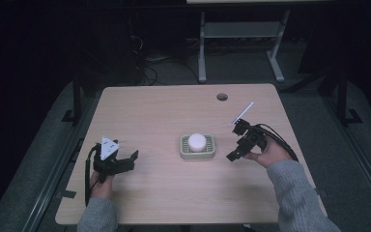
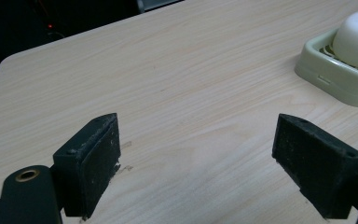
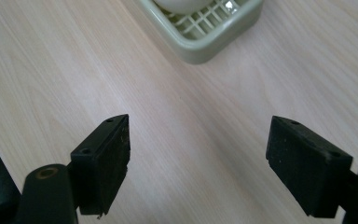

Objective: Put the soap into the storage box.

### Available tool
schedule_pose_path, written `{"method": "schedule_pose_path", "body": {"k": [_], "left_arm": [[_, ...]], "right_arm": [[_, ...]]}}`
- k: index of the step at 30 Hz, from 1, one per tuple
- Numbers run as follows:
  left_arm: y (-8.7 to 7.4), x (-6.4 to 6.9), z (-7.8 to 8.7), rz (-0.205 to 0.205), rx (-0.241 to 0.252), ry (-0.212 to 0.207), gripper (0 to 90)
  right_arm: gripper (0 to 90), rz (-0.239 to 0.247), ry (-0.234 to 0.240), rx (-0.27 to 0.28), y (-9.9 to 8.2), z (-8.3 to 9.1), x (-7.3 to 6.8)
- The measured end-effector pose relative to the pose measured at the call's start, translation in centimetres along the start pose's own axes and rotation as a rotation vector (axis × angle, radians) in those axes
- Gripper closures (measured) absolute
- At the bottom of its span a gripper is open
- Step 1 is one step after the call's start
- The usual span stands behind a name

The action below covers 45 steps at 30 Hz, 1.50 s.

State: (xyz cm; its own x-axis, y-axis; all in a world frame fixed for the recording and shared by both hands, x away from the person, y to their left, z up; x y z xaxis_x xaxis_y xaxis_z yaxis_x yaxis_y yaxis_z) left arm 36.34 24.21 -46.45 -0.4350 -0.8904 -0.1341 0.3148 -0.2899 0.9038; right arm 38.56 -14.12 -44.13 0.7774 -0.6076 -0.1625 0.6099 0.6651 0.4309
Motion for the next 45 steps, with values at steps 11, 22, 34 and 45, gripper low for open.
{"method": "schedule_pose_path", "body": {"k": [11, 22, 34, 45], "left_arm": [[0.0, 0.0, 0.0, 0.002, -0.002, 0.001, 14.8], [0.0, 0.1, 0.0, 0.0, -0.002, -0.001, 14.8], [0.0, 0.2, 0.0, -0.002, -0.006, -0.003, 14.8], [0.0, 0.4, -0.1, -0.003, -0.007, -0.008, 14.8]], "right_arm": [[21.3, -0.028, -0.011, 0.013, -2.3, 0.6, 0.4], [21.4, -0.063, -0.02, 0.034, -5.3, 1.0, 0.7], [21.6, -0.079, -0.032, 0.065, -7.4, 1.1, 0.3], [21.6, -0.099, -0.031, 0.088, -9.5, 0.8, -0.4]]}}
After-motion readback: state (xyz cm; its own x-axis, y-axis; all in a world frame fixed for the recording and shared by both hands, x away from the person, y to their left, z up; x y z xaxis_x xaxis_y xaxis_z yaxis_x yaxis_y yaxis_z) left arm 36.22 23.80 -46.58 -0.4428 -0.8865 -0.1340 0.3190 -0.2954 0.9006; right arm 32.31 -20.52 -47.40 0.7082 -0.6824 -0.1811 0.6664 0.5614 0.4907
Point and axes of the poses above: each handheld gripper's, and its own axes: z roughly backward along the jaws, y roughly out of its top, x roughly to its right, the point moved 7 cm from there along -z, roughly forward along the jaws, and after that the axes turned 5 degrees about x, right-handed, at the moved point
